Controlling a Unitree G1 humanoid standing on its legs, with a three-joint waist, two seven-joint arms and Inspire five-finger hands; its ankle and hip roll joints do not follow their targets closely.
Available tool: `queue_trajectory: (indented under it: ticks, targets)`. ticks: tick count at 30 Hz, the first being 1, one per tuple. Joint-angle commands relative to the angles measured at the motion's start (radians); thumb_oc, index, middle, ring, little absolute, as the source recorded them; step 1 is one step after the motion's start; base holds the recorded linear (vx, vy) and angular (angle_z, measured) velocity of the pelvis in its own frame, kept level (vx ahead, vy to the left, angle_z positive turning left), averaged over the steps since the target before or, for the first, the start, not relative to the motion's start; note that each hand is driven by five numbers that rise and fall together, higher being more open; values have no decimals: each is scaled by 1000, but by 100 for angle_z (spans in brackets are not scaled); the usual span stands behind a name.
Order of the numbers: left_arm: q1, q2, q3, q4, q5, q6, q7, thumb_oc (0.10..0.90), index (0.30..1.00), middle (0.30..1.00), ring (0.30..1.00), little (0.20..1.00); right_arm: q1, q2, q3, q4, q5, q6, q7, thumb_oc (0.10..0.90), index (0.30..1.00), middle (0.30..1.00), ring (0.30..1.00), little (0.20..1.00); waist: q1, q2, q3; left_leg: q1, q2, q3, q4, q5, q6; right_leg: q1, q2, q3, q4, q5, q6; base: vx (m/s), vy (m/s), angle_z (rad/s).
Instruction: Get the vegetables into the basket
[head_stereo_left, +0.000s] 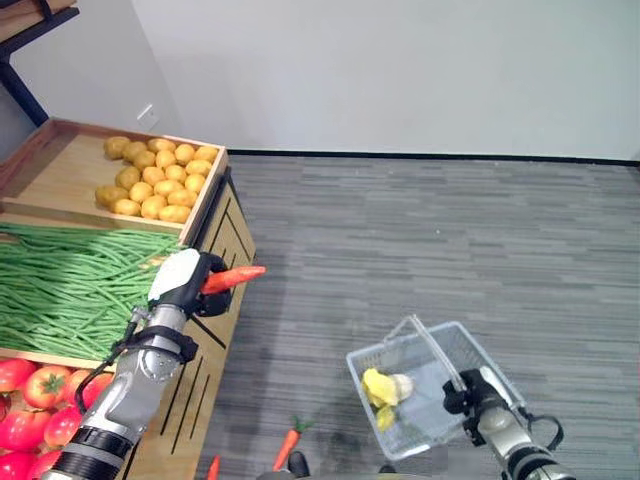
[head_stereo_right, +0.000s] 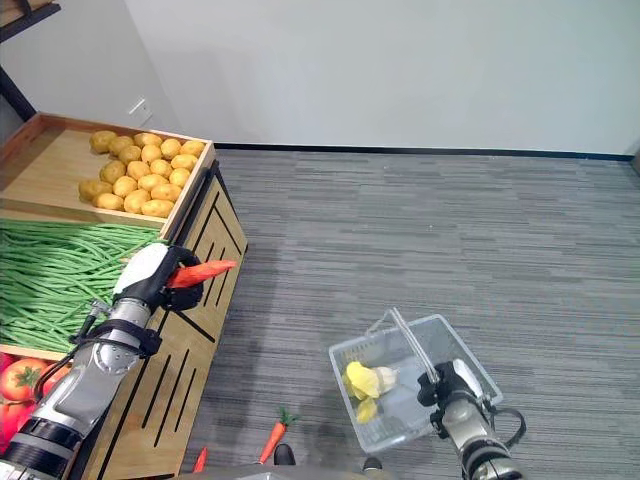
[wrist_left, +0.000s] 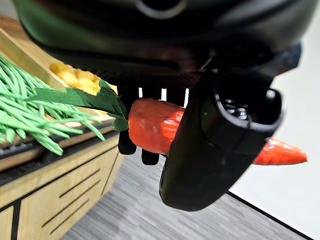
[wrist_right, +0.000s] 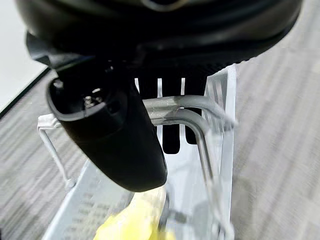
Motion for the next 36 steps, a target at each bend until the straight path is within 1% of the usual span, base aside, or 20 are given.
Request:
queue_trajectory:
  ticks: [1, 5, 11, 13, 14, 20, 22, 25, 30, 31, 36]
  targets:
    - [-174, 22, 23, -65, -12, -65, 33, 400, 300, 300, 300, 300, -158, -82, 25, -66, 25, -40, -54, 400, 300, 300, 300, 300, 17, -5, -32, 35, -27, -2, 85, -178, 24, -90, -7, 20, 61, -11, 11, 0, 0, 0]
    - [-221, 4, -28, -35, -2, -59, 27, 400, 300, 300, 300, 300, -221, -82, 53, -117, 14, -34, -61, 400, 300, 300, 300, 300, 17, 6, -32, 29, -30, 5, 86, -176, 23, -93, -8, 25, 48, 0, 10, 0, 0, 0]
    - [-254, -19, -71, -9, 11, -59, 21, 400, 300, 300, 300, 300, -253, -73, 68, -165, 18, -33, -63, 400, 300, 300, 300, 300, 15, 17, -32, 24, -32, 12, 81, -171, 23, -100, -10, 29, 43, 6, 11, 0, 0, 0]
    - [-261, -28, -86, -1, 19, -57, 14, 400, 300, 300, 300, 300, -260, -78, 73, -209, 6, -31, -60, 400, 300, 300, 300, 300, 12, 22, -32, 22, -33, 14, 81, -171, 23, -103, -10, 32, 43, 7, 10, -3, -15, -6]
    - [-276, -45, -115, 15, 28, -61, 9, 400, 300, 300, 300, 300, -280, -79, 82, -279, 1, -38, -61, 400, 300, 300, 300, 300, 7, 28, -30, 20, -33, 18, 83, -171, 23, -105, -9, 37, 41, 8, 9, 0, -20, -9]
    - [-295, -69, -156, 52, 42, -61, 7, 400, 300, 300, 300, 300, -319, -83, 112, -370, -32, -46, -58, 400, 300, 300, 300, 300, 1, 33, -29, 19, -32, 28, 84, -171, 23, -111, -8, 46, 41, 10, 8, 1, -14, -10]
    - [-298, -77, -167, 61, 49, -61, 4, 400, 300, 300, 300, 300, -333, -87, 126, -427, -50, -51, -49, 400, 300, 300, 300, 300, -3, 35, -29, 19, -31, 31, 82, -171, 22, -114, -7, 50, 42, 9, 7, 3, -19, -8]
    - [-305, -91, -188, 75, 66, -59, 2, 400, 300, 300, 300, 300, -343, -78, 144, -490, -60, -60, -41, 400, 300, 300, 300, 300, -10, 40, -26, 19, -31, 35, 81, -169, 21, -119, -6, 55, 43, 9, 6, 0, -20, -8]
    - [-326, -120, -224, 104, 72, -60, 6, 400, 300, 300, 300, 300, -368, -58, 170, -536, -69, -69, -42, 400, 300, 300, 300, 300, -15, 46, -24, 16, -29, 42, 84, -168, 20, -125, -5, 61, 43, 10, 4, 7, -25, -6]
    - [-338, -141, -246, 126, 70, -58, 4, 400, 300, 300, 300, 300, -377, -41, 187, -556, -64, -75, -35, 400, 300, 300, 300, 300, -21, 49, -23, 15, -29, 44, 86, -169, 20, -126, -4, 65, 45, 8, 3, 11, -32, -3]
    - [-374, -189, -290, 178, 84, -52, 11, 400, 300, 300, 300, 300, -379, -14, 220, -602, -62, -87, -27, 400, 300, 300, 300, 300, -29, 59, -20, 11, -30, 44, 89, -168, 18, -129, -6, 66, 49, 5, 1, 0, 0, 0]
